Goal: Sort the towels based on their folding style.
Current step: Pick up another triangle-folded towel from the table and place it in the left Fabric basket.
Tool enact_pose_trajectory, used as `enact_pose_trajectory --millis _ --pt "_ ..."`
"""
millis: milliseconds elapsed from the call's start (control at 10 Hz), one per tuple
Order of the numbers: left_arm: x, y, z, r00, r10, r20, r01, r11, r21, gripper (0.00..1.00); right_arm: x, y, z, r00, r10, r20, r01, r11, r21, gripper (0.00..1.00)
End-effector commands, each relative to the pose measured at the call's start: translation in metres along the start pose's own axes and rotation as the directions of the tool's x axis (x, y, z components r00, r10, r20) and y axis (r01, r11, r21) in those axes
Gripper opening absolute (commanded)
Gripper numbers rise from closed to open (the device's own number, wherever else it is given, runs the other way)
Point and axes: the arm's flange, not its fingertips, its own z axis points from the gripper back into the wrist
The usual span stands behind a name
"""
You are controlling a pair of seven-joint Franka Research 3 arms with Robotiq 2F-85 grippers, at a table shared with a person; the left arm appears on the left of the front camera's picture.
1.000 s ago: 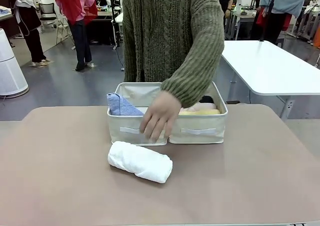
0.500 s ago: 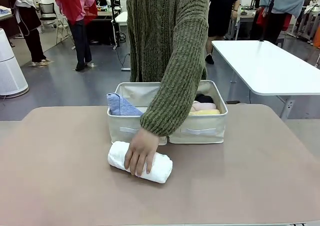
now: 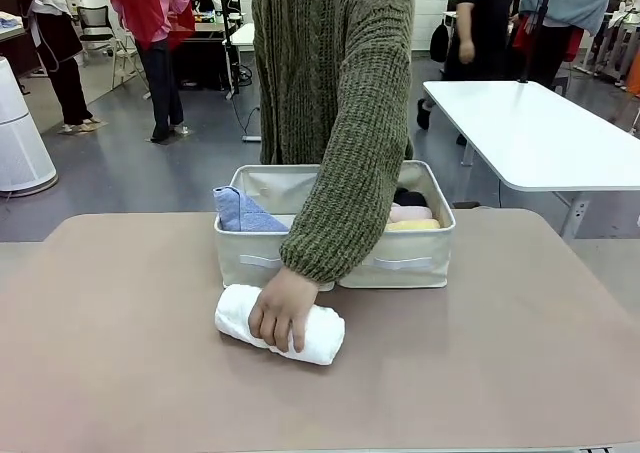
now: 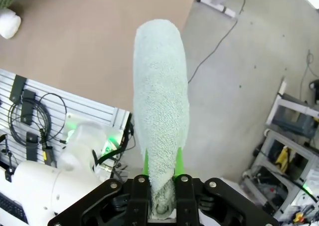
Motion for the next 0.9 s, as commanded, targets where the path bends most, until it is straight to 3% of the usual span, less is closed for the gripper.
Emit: enact_pose_trajectory --millis 0,200,600,700,800 --pt "0.001 -0.002 0.001 1.0 -0.007 0.011 0.007 1.0 0.008 1.0 0.014 0.001 0.001 0.999 0.049 0.019 -0.049 0.999 -0.005 0.04" --pt "0.001 -0.002 0.001 1.0 -0.007 0.011 0.007 1.0 0.008 1.0 0.044 0.024 0.002 0.98 0.183 0.075 -0.186 0.982 0.024 0.04" --pt "0.001 -0.002 0.001 1.0 -0.007 0.011 0.007 1.0 0.008 1.0 0.121 0.072 -0.008 0.939 0.337 0.063 -0.34 0.939 0.058 0.04" --pt "0.001 -0.002 0.001 1.0 -0.007 0.011 0.007 1.0 0.008 1.0 0.12 0.071 -0.01 0.947 0.319 0.034 -0.32 0.947 0.031 0.04" --pt "0.001 -0.002 0.001 1.0 -0.007 0.011 0.007 1.0 0.008 1.0 0.083 0.056 -0.007 0.969 0.241 -0.044 -0.244 0.969 -0.05 0.04"
